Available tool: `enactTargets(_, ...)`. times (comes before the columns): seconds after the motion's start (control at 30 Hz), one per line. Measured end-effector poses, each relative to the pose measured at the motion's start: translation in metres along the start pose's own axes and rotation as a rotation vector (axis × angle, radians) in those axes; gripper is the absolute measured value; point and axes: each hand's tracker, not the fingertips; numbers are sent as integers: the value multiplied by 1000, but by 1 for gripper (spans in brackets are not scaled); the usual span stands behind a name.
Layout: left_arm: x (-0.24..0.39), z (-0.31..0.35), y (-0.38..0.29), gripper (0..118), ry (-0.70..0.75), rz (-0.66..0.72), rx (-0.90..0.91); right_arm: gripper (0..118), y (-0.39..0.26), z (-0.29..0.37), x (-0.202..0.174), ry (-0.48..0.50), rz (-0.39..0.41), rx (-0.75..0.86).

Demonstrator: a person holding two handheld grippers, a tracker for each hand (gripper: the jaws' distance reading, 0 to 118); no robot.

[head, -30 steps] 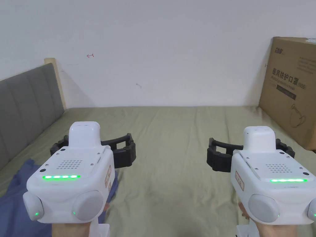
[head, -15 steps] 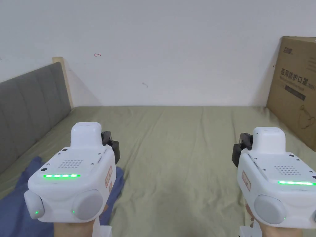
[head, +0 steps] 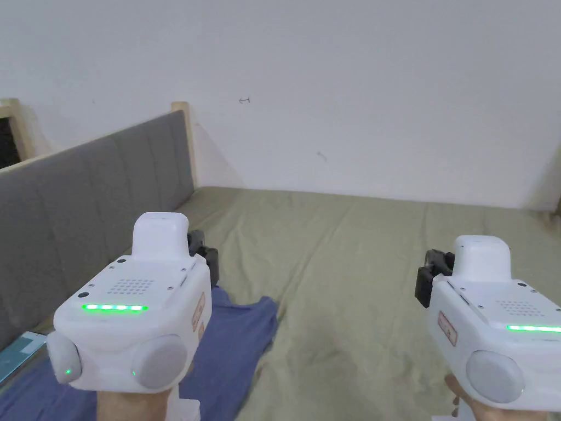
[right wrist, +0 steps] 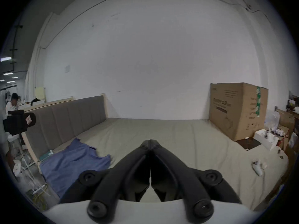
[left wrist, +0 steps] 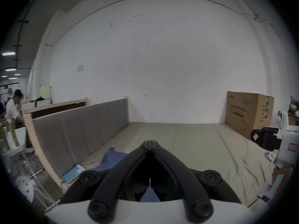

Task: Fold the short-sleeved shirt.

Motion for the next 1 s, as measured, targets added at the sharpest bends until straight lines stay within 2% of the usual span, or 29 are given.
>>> enactTargets(0.2,-73,14,7,0,171,11,-33,0,-4,-26,-67,197,41,-47)
enactTargets(0.27,-90,19,4,0,214,27,-52,0,-4,-28,-90,237,70,-59)
enactTargets(0.37,-110,18,-3,0,243,44,-86,0,-8,-34,-110,286,68,-73)
enactTargets(0.53,-130,-14,-32,0,236,115,-220,0,-17,-47,-126,314,63,-107)
enactTargets(0.63,-142,-52,-64,0,199,214,-382,0,-25,-57,-126,318,62,-142)
enactTargets(0.8,-148,-118,-133,2,142,256,-629,0,-51,-80,-119,301,22,-233)
enactTargets(0.83,-144,-130,-146,22,138,259,-687,0,-57,-85,-117,297,22,-254)
enactTargets(0.93,-139,-159,-173,107,92,249,-787,0,-71,-99,-112,275,35,-308)
enactTargets(0.97,-133,-167,-180,116,79,233,-805,0,-75,-104,-109,273,35,-324)
enactTargets(1.0,-130,-177,-187,116,70,218,-821,0,-79,-110,-106,267,33,-338)
